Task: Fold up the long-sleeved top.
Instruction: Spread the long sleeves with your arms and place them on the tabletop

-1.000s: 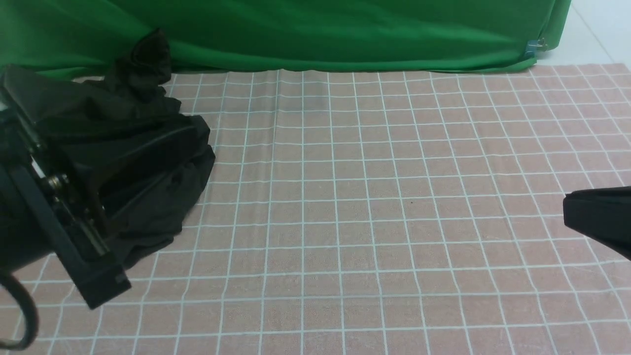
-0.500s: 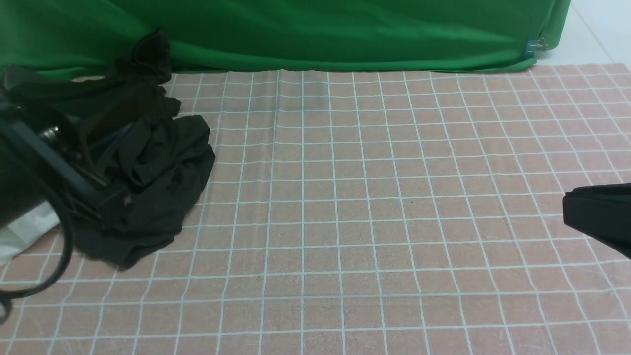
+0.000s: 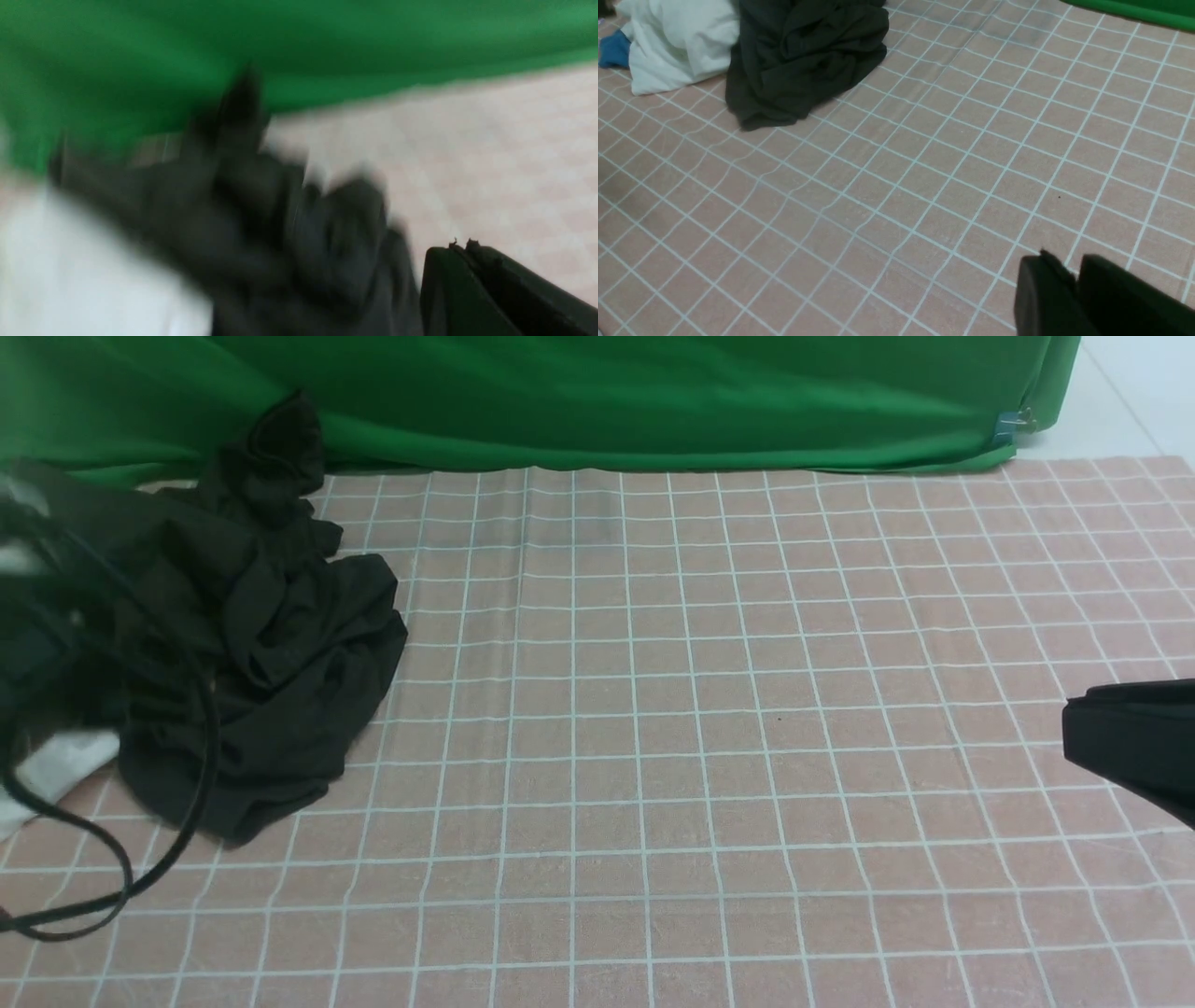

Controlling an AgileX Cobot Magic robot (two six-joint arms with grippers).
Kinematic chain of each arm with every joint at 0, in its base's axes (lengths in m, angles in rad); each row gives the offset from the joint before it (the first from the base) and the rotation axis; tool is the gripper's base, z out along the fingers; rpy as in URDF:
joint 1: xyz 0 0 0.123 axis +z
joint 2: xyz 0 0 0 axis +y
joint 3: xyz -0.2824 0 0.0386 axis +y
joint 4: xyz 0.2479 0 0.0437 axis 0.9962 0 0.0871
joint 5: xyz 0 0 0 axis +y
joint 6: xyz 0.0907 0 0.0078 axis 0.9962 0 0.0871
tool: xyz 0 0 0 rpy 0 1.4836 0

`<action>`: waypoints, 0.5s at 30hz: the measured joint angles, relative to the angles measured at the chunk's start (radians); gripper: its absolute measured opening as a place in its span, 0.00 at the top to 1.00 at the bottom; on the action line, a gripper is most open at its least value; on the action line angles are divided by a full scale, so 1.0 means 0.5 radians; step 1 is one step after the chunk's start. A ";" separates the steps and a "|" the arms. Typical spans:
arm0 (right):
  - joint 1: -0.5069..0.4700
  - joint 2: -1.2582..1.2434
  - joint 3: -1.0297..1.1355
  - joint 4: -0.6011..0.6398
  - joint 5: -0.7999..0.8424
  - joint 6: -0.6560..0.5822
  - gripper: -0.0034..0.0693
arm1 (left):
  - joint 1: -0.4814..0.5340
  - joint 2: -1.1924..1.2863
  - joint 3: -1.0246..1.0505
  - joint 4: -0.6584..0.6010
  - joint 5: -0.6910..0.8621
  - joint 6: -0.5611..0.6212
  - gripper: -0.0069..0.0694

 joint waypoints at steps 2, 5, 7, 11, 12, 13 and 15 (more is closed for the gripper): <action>0.000 0.000 0.000 0.000 0.000 0.000 0.76 | 0.000 -0.006 -0.016 -0.298 0.276 0.182 0.89; 0.000 0.000 0.000 0.000 0.000 0.002 0.75 | 0.000 -0.008 -0.084 -0.907 0.686 0.713 0.89; 0.000 0.000 0.000 0.000 0.000 0.002 0.75 | 0.000 -0.008 -0.138 -1.355 1.023 1.197 0.89; 0.000 0.000 0.000 0.000 0.000 0.002 0.74 | -0.002 -0.008 -0.201 -1.647 1.342 1.473 0.89; 0.000 0.000 0.000 0.000 0.000 0.002 0.74 | -0.002 -0.008 -0.214 -1.662 1.389 1.488 0.89; 0.000 0.000 0.000 0.000 0.000 0.002 0.74 | -0.002 -0.008 -0.228 -1.664 1.416 1.488 0.89; 0.000 0.000 0.000 0.000 0.000 0.002 0.73 | -0.002 -0.005 -0.256 -1.627 1.435 1.481 0.89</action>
